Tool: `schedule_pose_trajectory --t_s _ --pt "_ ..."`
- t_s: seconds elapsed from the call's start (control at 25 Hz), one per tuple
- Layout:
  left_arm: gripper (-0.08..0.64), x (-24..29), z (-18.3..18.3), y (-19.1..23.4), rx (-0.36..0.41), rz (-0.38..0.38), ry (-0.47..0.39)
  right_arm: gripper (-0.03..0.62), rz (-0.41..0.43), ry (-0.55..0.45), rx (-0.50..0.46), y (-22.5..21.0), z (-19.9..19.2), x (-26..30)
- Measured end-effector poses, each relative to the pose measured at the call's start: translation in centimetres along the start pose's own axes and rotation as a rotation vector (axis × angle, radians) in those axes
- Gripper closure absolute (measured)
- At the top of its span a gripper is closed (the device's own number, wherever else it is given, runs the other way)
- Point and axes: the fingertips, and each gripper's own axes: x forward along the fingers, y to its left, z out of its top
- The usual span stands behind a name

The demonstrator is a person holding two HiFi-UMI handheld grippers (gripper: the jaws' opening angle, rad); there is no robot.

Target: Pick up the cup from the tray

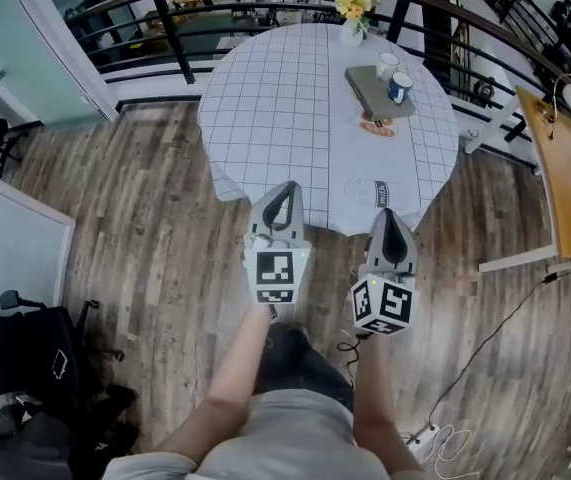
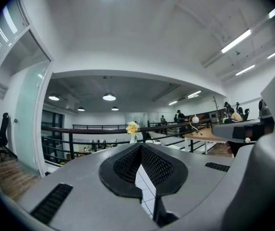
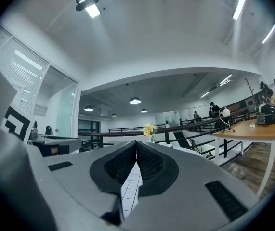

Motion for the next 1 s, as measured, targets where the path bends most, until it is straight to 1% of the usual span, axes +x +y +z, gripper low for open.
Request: schedule_pose_trajectory --t_s 0.2,0.48,0.76,1.0 --pt "0.554 3.8 -0.7 -0.2 0.008 -0.008 0.014 0.584 -0.007 0.013 0.009 -1.5 -1.2 3.0" --pt "0.555 10.4 -1.5 -0.4 0.018 -0.053 0.015 0.584 -0.042 0.019 0.001 -4.3 -1.9 8.3" --pt "0.554 18.6 -1.7 0.5 -0.015 -0.09 0.014 0.584 -0.085 0.042 -0.013 -6.8 -2.6 15.7" --pt "0.554 25.8 -1.9 2.8 -0.024 -0.103 0.03 0.584 -0.094 0.06 -0.011 -7.5 -2.9 23.3"
